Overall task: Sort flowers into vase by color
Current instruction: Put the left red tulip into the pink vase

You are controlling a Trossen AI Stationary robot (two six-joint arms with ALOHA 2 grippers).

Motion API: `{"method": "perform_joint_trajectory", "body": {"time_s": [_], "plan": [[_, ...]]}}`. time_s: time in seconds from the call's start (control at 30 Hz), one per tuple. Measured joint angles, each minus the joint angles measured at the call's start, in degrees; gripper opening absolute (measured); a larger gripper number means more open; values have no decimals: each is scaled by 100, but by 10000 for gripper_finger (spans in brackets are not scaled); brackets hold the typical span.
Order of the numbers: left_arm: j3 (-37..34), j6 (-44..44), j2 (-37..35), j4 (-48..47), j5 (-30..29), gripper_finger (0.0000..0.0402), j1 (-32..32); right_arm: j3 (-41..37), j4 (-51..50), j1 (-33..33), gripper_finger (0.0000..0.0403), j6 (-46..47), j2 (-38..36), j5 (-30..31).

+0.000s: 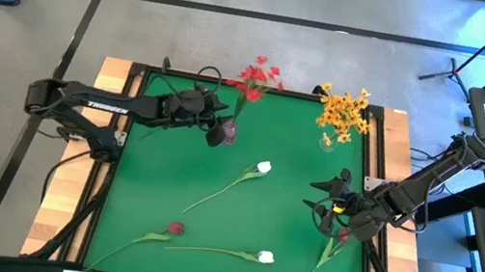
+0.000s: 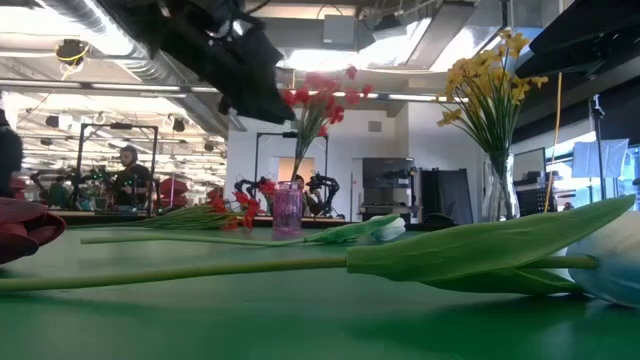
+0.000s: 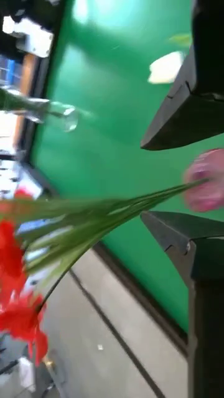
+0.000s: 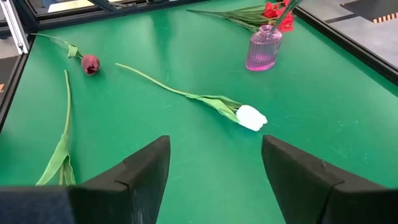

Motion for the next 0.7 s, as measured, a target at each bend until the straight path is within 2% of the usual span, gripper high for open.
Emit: {"method": "perform_joint_trajectory", "body": {"time_s": [0.2, 0.33, 0.43, 0.5, 0.6, 0.7], "plan": [[0, -471, -805, -1725, -620, 167, -468, 0, 3, 0, 253, 0, 0, 24], [0, -1209, -1089, -3072, -1075, 167, -635, 0, 9, 0, 253, 2, 0, 24], [0, -1711, -1113, -3751, -1044, 167, -688, 0, 11, 0, 253, 22, 0, 26], [0, -1906, -1113, -4077, -809, 167, -778, 0, 14, 0, 253, 32, 0, 26], [0, -2138, -1113, -4260, -409, 167, -1018, 0, 10, 0, 253, 52, 0, 24], [0, -2289, -1112, -4414, -314, 167, -1371, 0, 7, 0, 253, 55, 0, 24]]}}
